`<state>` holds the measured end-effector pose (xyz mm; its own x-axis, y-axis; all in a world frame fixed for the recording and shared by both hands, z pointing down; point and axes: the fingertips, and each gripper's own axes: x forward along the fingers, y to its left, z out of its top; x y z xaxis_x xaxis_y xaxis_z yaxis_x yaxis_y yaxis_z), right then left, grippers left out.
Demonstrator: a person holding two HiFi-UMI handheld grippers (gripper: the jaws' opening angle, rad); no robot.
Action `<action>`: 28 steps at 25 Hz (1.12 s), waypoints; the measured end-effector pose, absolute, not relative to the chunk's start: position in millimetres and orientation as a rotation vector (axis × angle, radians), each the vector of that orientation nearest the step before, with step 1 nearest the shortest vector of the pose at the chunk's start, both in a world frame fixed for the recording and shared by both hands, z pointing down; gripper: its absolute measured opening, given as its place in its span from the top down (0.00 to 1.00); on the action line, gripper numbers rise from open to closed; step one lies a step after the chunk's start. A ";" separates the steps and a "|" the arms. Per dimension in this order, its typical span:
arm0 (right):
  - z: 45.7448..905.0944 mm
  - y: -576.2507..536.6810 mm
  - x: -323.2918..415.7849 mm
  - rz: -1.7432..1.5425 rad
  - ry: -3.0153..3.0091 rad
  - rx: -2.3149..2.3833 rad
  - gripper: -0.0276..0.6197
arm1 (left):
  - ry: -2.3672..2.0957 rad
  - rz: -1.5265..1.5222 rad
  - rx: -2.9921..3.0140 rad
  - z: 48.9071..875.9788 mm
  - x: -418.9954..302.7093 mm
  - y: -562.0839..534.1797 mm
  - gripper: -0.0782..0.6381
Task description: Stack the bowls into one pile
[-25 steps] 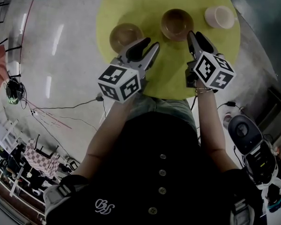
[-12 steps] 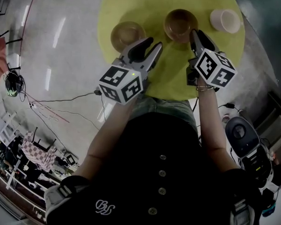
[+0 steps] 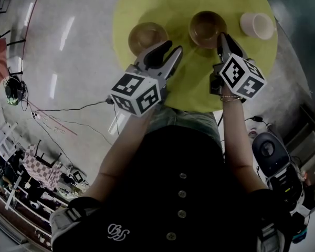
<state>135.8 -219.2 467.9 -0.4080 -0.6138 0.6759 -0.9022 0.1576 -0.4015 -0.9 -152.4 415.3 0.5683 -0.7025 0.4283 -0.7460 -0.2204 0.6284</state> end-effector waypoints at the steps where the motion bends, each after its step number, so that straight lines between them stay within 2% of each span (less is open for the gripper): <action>1: 468.6 -219.0 136.8 1.129 -2.082 1.459 0.90 | -1.163 0.065 1.957 415.8 -1.4 -151.9 0.71; 17: 451.5 -218.5 129.2 1.114 -2.089 1.634 0.93 | -1.129 0.083 1.963 416.7 -26.5 -148.6 0.71; 28: 422.7 -216.0 78.0 1.084 -2.214 1.628 0.93 | -1.163 0.094 1.981 412.9 -76.2 -143.4 0.71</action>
<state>78.0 -216.0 422.7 -0.3804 -0.7502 0.5409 -0.8872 0.1308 -0.4425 -76.2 -143.4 412.9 0.5712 -0.6954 0.4362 -0.7565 -0.2397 0.6085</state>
